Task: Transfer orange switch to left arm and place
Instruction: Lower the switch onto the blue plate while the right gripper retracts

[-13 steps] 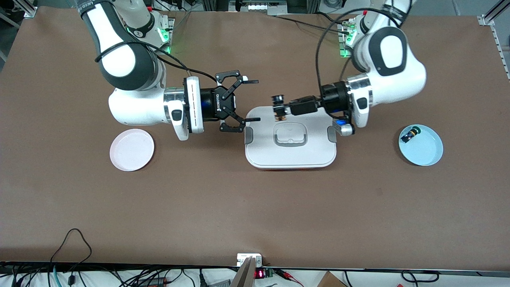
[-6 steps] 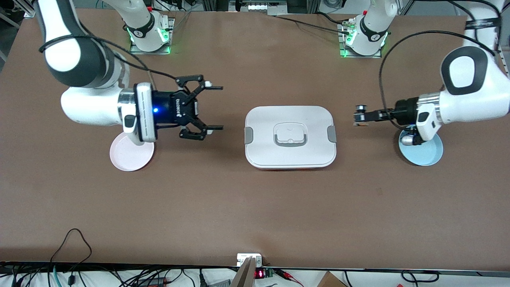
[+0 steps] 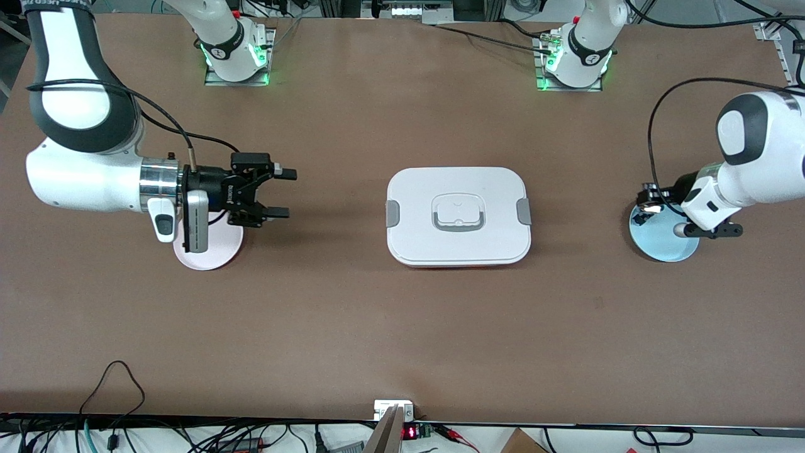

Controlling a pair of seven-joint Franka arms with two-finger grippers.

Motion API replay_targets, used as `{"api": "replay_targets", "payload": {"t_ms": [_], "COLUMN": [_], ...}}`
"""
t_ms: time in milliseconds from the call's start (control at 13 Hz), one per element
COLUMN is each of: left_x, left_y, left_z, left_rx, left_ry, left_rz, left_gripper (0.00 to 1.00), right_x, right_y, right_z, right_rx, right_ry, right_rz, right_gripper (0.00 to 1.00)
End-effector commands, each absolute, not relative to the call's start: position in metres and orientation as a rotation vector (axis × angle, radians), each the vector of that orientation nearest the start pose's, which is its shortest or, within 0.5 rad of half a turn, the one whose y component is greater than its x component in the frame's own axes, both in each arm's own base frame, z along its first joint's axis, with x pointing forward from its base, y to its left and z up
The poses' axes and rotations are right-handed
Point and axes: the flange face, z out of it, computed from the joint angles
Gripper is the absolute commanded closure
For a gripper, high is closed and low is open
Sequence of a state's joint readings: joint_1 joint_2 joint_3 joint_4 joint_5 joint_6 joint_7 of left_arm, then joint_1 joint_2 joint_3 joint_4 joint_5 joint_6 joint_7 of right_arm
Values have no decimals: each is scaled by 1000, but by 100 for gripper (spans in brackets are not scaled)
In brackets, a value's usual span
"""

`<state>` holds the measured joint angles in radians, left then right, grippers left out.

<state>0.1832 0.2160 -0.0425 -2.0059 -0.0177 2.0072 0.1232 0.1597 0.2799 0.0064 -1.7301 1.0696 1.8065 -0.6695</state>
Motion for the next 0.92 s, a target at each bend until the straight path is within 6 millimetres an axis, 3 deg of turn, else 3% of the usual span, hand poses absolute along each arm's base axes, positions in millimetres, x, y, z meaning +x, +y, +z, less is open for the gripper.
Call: {"api": "replay_targets", "payload": {"t_ms": [0, 154, 308, 462, 615, 692, 846], "left_x": [577, 576, 570, 570, 573, 572, 573], "left_y": [110, 152, 172, 179, 182, 182, 182], "left_z": [297, 244, 212, 204, 197, 193, 188], "left_rx": [-3040, -3013, -3028, -3003, -3002, -3003, -3005], "left_ry": [84, 65, 34, 68, 70, 73, 114], "left_rz": [340, 343, 362, 347, 348, 357, 366], "left_gripper": [100, 100, 100, 100, 97, 96, 86], "right_x": [601, 601, 592, 588, 591, 593, 601], "right_y": [152, 128, 111, 88, 60, 50, 11], "right_z": [451, 450, 453, 463, 498, 524, 549], "right_rx": [-2320, -2589, -2839, -3076, -3323, -3391, -3387], "right_ry": [-321, -289, -224, -222, -307, -293, -146], "right_rz": [90, 190, 310, 386, 412, 349, 240], "right_gripper": [0, 0, 0, 0, 0, 0, 0]}}
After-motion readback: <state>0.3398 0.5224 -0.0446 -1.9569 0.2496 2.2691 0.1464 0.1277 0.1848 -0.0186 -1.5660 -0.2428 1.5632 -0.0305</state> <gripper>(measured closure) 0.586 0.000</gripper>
